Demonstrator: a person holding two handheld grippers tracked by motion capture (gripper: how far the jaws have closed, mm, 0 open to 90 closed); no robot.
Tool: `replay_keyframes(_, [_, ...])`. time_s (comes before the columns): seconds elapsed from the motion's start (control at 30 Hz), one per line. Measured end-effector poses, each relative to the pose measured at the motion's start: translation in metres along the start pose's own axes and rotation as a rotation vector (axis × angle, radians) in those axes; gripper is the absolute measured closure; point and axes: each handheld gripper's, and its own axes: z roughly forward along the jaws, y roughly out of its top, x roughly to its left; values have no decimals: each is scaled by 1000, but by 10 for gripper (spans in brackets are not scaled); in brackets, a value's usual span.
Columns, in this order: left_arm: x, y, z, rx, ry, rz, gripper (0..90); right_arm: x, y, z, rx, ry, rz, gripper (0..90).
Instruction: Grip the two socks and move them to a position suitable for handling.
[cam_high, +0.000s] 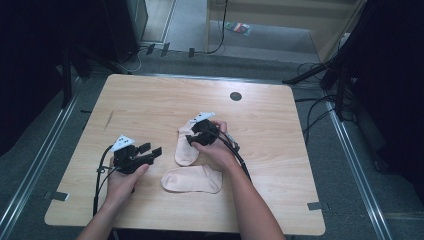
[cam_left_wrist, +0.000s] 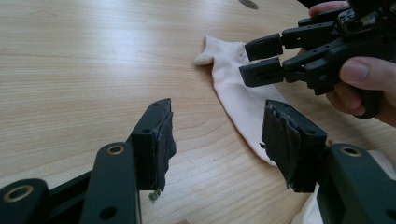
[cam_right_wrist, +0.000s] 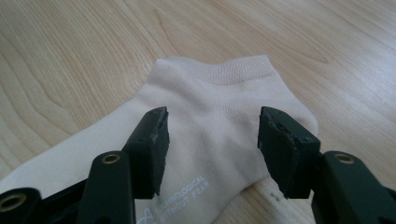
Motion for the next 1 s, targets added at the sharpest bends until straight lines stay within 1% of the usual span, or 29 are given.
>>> replay_keyframes(0.07, [0,0,0,-1,-1,-1,440,1,-1,3,5,5,0,480])
replay_keyframes(0.13, [0,0,0,-3,-1,-1,441,1,-2,4,1,10,15,502])
replay_keyframes(0.2, [1,0,0,-2,-1,-1,443,0,-2,4,-3,3,14,586])
replay_keyframes(0.23, [0,0,0,-2,-2,-3,444,-1,-3,3,-4,8,16,624])
replay_keyframes(0.27, [1,0,0,-1,-3,-3,445,0,-4,3,-6,13,29,665])
replay_keyframes(0.3, [0,0,0,0,-5,-5,445,-1,-4,2,-12,14,22,739])
replay_keyframes(0.33, [0,0,1,-2,-5,-7,446,-1,-5,2,-8,12,36,824])
replay_keyframes(0.37, [0,0,1,-1,-6,-7,448,-1,-4,1,3,9,47,865])
replay_keyframes(0.43, [-1,0,2,6,-9,-5,450,-1,-3,-1,12,2,48,885])
replay_keyframes(0.5, [-3,0,4,14,-11,1,450,2,-3,-2,15,-23,56,889])
replay_keyframes(0.57, [-4,1,7,25,-16,9,449,3,-1,-6,-5,-17,82,890])
replay_keyframes(0.6, [-6,2,9,29,-15,13,447,3,1,-9,-15,-20,108,890])
replay_keyframes(0.67, [-7,3,11,36,-23,11,443,5,6,-16,-42,-27,132,891])
replay_keyframes(0.73, [-9,4,14,42,-28,13,436,8,11,-23,-71,-44,155,891])
replay_keyframes(0.83, [-11,4,16,44,-33,12,423,12,16,-32,-103,-80,173,890])
replay_keyframes(0.87, [-11,4,17,44,-35,10,422,14,18,-35,-113,-101,175,890])
replay_keyframes(0.93, [-11,4,16,45,-34,11,422,15,18,-38,-118,-126,194,890])
replay_keyframes(1.0, [-11,4,16,47,-32,12,423,14,14,-38,-122,-156,219,890])
